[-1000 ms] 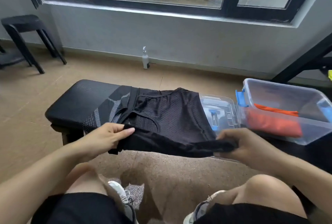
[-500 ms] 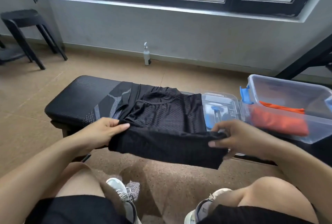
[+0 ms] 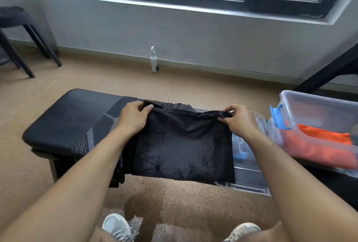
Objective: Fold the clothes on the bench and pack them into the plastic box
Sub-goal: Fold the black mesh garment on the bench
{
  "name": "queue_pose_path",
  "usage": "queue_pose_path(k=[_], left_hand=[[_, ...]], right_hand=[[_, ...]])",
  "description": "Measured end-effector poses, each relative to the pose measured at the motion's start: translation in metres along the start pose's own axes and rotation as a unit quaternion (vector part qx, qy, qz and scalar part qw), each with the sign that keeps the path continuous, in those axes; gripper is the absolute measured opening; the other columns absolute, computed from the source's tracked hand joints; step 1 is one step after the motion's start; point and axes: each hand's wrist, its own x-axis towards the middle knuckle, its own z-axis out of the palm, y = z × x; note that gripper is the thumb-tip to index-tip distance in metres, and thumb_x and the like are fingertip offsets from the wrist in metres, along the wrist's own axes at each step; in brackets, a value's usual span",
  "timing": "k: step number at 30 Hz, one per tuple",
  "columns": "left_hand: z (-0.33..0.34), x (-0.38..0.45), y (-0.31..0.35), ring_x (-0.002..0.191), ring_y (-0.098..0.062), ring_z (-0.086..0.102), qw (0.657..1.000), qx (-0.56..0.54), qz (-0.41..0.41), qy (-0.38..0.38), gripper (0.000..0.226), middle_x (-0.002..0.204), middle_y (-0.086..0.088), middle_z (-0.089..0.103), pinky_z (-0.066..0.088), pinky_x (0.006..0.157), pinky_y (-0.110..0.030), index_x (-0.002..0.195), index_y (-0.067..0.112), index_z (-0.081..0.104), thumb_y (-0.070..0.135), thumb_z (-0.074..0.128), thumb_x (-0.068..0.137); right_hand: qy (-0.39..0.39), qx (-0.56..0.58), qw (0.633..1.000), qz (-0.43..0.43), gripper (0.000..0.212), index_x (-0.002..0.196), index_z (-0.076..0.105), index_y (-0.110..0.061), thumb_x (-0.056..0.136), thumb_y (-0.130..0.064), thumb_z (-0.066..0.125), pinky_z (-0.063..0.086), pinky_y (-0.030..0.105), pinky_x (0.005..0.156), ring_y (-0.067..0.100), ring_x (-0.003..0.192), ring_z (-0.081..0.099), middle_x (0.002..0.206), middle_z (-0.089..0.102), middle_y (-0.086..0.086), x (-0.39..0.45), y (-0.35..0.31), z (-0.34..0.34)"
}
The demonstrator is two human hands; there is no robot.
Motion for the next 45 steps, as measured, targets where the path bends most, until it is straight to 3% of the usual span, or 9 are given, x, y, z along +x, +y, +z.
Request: queue_pose_path(k=[7, 13, 22, 25, 29, 33, 37, 41, 45], left_hand=[[0.018, 0.034, -0.020, 0.082, -0.028, 0.061, 1.000, 0.015, -0.010, -0.005, 0.035, 0.072, 0.003, 0.063, 0.042, 0.066, -0.035, 0.071, 0.022, 0.060, 0.044, 0.061, 0.098], [0.031, 0.045, -0.030, 0.103, -0.029, 0.065, 0.998, 0.055, -0.034, -0.001, 0.031, 0.102, -0.005, 0.074, 0.051, 0.091, -0.041, 0.102, 0.017, 0.072, 0.046, 0.066, 0.094], [0.026, 0.028, -0.004, 0.107, -0.018, 0.062, 0.992, 0.077, 0.056, 0.083, 0.032, 0.114, 0.005, 0.065, 0.053, 0.090, -0.038, 0.113, 0.026, 0.066, 0.037, 0.078, 0.086], [0.026, 0.004, 0.023, 0.089, -0.010, 0.066, 0.998, 0.008, 0.064, 0.000, 0.016, 0.093, 0.010, 0.070, 0.053, 0.080, -0.030, 0.096, 0.025, 0.070, 0.038, 0.075, 0.089], [0.042, -0.034, 0.042, 0.095, -0.007, 0.070, 0.977, -0.090, 0.005, -0.193, 0.025, 0.104, 0.008, 0.073, 0.058, 0.090, -0.033, 0.104, 0.029, 0.070, 0.050, 0.069, 0.091], [0.052, -0.061, 0.056, 0.109, -0.003, 0.067, 0.946, -0.160, -0.007, -0.283, 0.054, 0.117, 0.015, 0.071, 0.054, 0.102, -0.038, 0.124, 0.039, 0.064, 0.070, 0.068, 0.080], [0.060, -0.089, 0.074, 0.109, 0.009, 0.062, 0.922, -0.153, 0.033, -0.353, 0.062, 0.121, 0.019, 0.068, 0.046, 0.091, -0.013, 0.134, 0.038, 0.058, 0.061, 0.076, 0.079], [0.073, -0.103, 0.078, 0.110, 0.001, 0.066, 0.904, -0.167, 0.027, -0.393, 0.051, 0.117, 0.017, 0.073, 0.049, 0.102, -0.026, 0.124, 0.039, 0.065, 0.055, 0.080, 0.078], [0.077, -0.097, 0.065, 0.101, -0.021, 0.071, 0.935, -0.153, -0.037, -0.316, 0.036, 0.100, 0.001, 0.075, 0.057, 0.094, -0.052, 0.106, 0.031, 0.067, 0.025, 0.072, 0.070]], right_hand=[[-0.001, -0.059, 0.998, -0.014, 0.016, 0.095, 0.068, -0.029, 0.085, -0.036, 0.079, 0.048, 0.034, 0.071, 0.024, 0.089, 0.064, 0.093, 0.069, -0.001, 0.030, 0.014, 0.021], [-0.095, -0.115, 0.988, -0.028, 0.028, 0.102, 0.066, -0.024, 0.096, -0.051, 0.060, 0.049, 0.036, 0.074, 0.024, 0.092, 0.063, 0.096, 0.069, 0.000, 0.037, 0.012, 0.027], [-0.093, -0.083, 0.992, 0.003, 0.026, 0.090, 0.073, -0.018, 0.081, -0.042, 0.080, 0.047, 0.029, 0.061, 0.014, 0.078, 0.064, 0.085, 0.072, -0.001, 0.028, -0.008, 0.023], [-0.106, 0.103, 0.988, 0.035, 0.010, 0.090, 0.078, -0.017, 0.083, -0.025, 0.080, 0.058, 0.031, 0.073, 0.017, 0.082, 0.074, 0.086, 0.078, 0.001, 0.018, -0.015, 0.016], [-0.127, 0.241, 0.960, 0.058, 0.012, 0.098, 0.076, -0.011, 0.086, -0.011, 0.077, 0.062, 0.041, 0.080, 0.026, 0.087, 0.077, 0.094, 0.079, 0.010, -0.002, -0.025, 0.003], [-0.146, 0.307, 0.939, 0.052, 0.016, 0.104, 0.072, -0.001, 0.090, -0.009, 0.072, 0.060, 0.036, 0.067, 0.026, 0.079, 0.075, 0.095, 0.077, 0.016, -0.030, -0.037, -0.014], [-0.124, 0.361, 0.923, 0.055, 0.011, 0.099, 0.064, -0.002, 0.091, -0.005, 0.070, 0.055, 0.028, 0.047, 0.021, 0.064, 0.072, 0.080, 0.071, 0.012, -0.056, -0.049, -0.017], [-0.110, 0.352, 0.926, 0.078, 0.021, 0.105, 0.054, -0.002, 0.092, -0.006, 0.071, 0.050, 0.022, 0.039, 0.016, 0.043, 0.064, 0.079, 0.061, 0.016, -0.071, -0.057, -0.012], [-0.104, 0.373, 0.916, 0.108, 0.018, 0.097, 0.050, -0.010, 0.094, -0.006, 0.067, 0.054, 0.025, 0.044, 0.013, 0.039, 0.062, 0.080, 0.060, 0.014, -0.069, -0.061, -0.001]])
